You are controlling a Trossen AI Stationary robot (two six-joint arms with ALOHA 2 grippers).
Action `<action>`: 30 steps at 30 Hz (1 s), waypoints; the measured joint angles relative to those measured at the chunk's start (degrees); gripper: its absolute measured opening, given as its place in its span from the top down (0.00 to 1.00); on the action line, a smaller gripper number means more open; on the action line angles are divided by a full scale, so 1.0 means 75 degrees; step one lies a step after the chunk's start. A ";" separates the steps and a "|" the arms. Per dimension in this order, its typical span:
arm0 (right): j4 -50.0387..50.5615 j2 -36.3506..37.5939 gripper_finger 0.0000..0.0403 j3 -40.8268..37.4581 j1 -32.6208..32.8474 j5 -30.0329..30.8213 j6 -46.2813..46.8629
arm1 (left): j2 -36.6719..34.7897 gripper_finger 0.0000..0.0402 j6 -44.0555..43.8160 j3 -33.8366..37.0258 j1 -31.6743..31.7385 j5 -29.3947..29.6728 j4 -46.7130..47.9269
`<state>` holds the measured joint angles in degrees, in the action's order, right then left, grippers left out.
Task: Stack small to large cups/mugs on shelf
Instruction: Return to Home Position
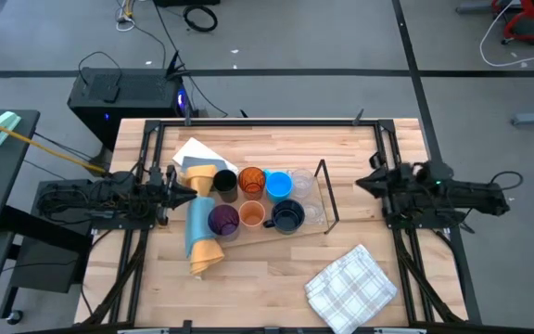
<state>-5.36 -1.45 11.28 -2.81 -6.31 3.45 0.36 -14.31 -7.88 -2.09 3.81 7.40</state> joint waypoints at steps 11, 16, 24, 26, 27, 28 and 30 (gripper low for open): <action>-0.0501 -0.0004 0.96 -0.1077 0.0000 -0.0088 0.0402 | 0.0000 0.87 0.0000 0.0000 0.0000 0.0003 0.0003; -0.0403 -0.0007 0.96 -0.1190 0.0000 -0.0139 0.0357 | 0.0000 0.85 -0.0001 0.0000 0.0000 0.0001 0.0003; -0.0242 -0.0007 0.96 -0.1196 0.0000 -0.0137 0.0259 | 0.0000 0.84 -0.0005 0.0000 0.0000 0.0003 0.0006; -0.0203 -0.0007 0.96 -0.1196 0.0000 -0.0137 0.0259 | 0.0000 0.85 0.0000 0.0000 0.0000 0.0003 0.0006; -0.0197 -0.0007 0.96 -0.1196 0.0000 -0.0137 0.0259 | 0.0000 0.85 -0.0001 0.0000 0.0000 0.0001 0.0006; -0.0202 -0.0007 0.96 -0.1196 0.0000 -0.0137 0.0254 | 0.0000 0.86 -0.0004 0.0000 -0.0001 0.0001 0.0006; -0.0169 -0.0007 0.96 -0.1196 0.0000 -0.0134 0.0121 | 0.0000 0.86 0.0000 0.0000 0.0000 0.0003 0.0006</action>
<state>-6.63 -1.50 2.31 -2.81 -7.31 4.35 0.36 -14.31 -7.88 -2.09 3.84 7.44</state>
